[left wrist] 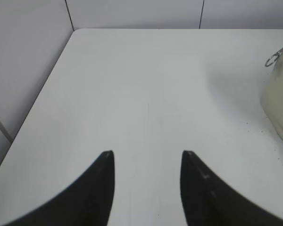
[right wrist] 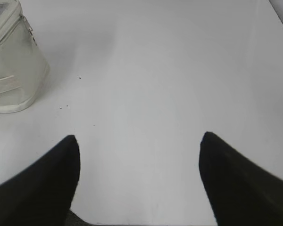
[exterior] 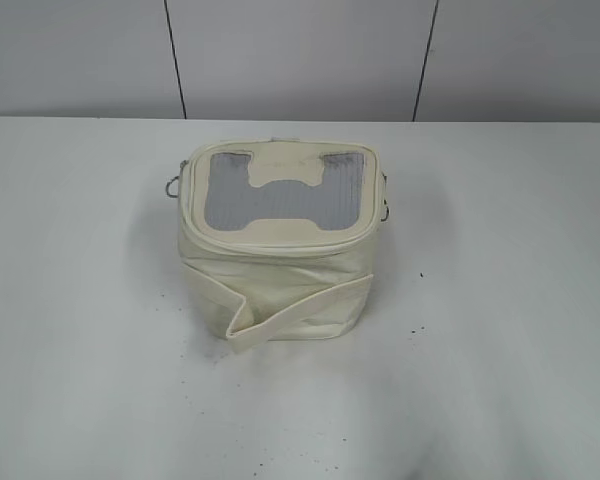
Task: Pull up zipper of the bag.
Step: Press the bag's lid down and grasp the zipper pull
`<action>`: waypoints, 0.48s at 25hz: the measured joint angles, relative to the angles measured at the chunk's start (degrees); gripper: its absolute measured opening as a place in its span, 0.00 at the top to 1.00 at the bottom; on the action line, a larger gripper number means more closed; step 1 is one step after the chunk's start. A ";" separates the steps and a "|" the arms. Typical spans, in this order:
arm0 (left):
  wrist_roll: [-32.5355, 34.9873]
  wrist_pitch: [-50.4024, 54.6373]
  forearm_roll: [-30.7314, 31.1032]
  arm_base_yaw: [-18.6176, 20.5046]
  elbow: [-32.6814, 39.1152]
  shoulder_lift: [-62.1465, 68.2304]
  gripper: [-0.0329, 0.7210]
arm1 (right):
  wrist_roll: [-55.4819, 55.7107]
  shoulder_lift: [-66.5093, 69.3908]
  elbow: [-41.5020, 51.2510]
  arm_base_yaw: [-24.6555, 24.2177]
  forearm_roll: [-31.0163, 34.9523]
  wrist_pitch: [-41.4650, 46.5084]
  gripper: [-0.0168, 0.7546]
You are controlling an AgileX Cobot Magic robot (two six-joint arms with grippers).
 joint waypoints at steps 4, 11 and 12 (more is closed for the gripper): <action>0.00 0.00 0.00 0.00 0.00 0.00 0.49 | 0.00 0.00 0.00 0.00 0.00 0.00 0.22; -0.02 0.00 0.00 0.00 0.00 0.00 0.49 | 0.00 0.00 0.00 0.00 0.00 0.00 0.22; -0.02 0.00 0.00 0.00 0.00 0.00 0.49 | 0.00 0.00 0.00 0.00 0.00 0.00 0.22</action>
